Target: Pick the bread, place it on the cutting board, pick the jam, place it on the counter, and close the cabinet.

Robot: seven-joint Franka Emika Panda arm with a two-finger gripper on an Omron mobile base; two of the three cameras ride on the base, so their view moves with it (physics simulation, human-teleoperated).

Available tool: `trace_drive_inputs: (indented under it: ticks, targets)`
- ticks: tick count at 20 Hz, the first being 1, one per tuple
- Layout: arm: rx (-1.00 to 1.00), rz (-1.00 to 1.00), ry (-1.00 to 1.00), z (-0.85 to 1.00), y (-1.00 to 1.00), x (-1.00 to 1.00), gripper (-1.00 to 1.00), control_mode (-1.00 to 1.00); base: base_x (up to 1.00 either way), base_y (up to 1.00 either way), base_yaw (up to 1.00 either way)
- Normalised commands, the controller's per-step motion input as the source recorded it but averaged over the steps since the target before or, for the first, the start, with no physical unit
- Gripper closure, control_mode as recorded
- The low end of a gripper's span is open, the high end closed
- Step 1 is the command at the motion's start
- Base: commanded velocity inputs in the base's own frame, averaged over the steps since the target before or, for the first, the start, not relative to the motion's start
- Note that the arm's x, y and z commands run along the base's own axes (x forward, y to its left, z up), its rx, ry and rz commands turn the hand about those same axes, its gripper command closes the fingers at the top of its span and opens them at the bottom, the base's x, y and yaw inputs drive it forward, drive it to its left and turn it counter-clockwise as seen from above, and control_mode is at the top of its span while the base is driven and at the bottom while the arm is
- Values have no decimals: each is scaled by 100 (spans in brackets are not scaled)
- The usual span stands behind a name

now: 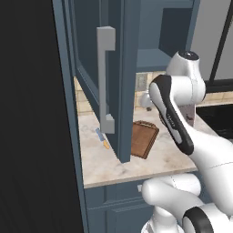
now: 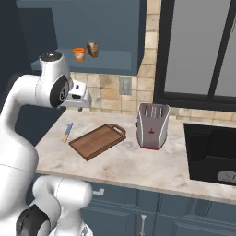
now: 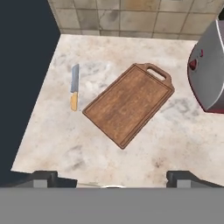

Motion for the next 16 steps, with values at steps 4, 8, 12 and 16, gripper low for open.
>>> trace_drive_inputs:
  ticks: [4, 8, 12, 16]
  targets:
    - [0, 0, -14, 22, 0, -27, -100, -100, 0, 0, 0]
    - [0, 0, -17, 27, 0, -20, -100, -100, 0, 0, 0]
    - [0, 0, -17, 30, 0, -12, -100, -100, 0, 0, 0]
    - [0, 0, -14, 25, 0, 0, -100, -100, 0, 0, 0]
